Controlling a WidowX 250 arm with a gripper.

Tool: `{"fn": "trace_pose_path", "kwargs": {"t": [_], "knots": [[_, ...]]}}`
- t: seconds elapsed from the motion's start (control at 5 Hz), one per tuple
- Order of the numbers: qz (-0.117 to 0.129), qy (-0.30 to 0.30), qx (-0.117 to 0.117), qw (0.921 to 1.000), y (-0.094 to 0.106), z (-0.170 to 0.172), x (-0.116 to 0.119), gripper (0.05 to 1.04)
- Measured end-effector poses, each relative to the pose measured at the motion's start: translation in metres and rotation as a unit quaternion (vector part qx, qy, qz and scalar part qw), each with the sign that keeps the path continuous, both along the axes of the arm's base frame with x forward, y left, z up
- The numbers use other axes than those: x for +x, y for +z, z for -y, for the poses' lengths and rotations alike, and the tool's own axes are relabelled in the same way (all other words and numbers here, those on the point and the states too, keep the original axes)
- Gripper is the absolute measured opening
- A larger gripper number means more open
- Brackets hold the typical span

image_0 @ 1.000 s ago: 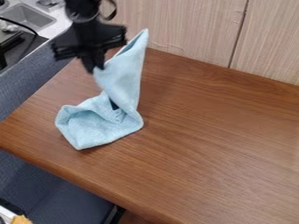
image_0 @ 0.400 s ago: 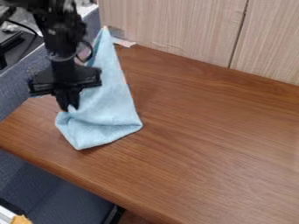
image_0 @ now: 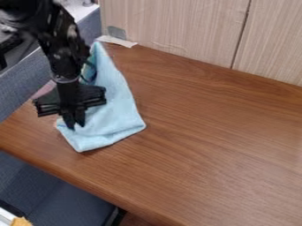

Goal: Fold the cloth from top to bottom left

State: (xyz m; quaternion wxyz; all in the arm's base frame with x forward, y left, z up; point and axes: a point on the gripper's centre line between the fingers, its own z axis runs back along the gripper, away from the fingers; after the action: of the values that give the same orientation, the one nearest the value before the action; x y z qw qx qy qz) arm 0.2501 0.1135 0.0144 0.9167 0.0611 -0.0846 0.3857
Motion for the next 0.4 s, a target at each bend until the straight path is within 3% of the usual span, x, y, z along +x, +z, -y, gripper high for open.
{"fn": "trace_pose_path", "kwargs": {"t": [0.2,0.4], "knots": [[0.001,-0.004,-0.006,1.0000,-0.0007,0.0017,0.0006,0.070],[-0.008,-0.014,-0.010,0.9998,-0.0004,0.0028,-0.0011,0.210]]}}
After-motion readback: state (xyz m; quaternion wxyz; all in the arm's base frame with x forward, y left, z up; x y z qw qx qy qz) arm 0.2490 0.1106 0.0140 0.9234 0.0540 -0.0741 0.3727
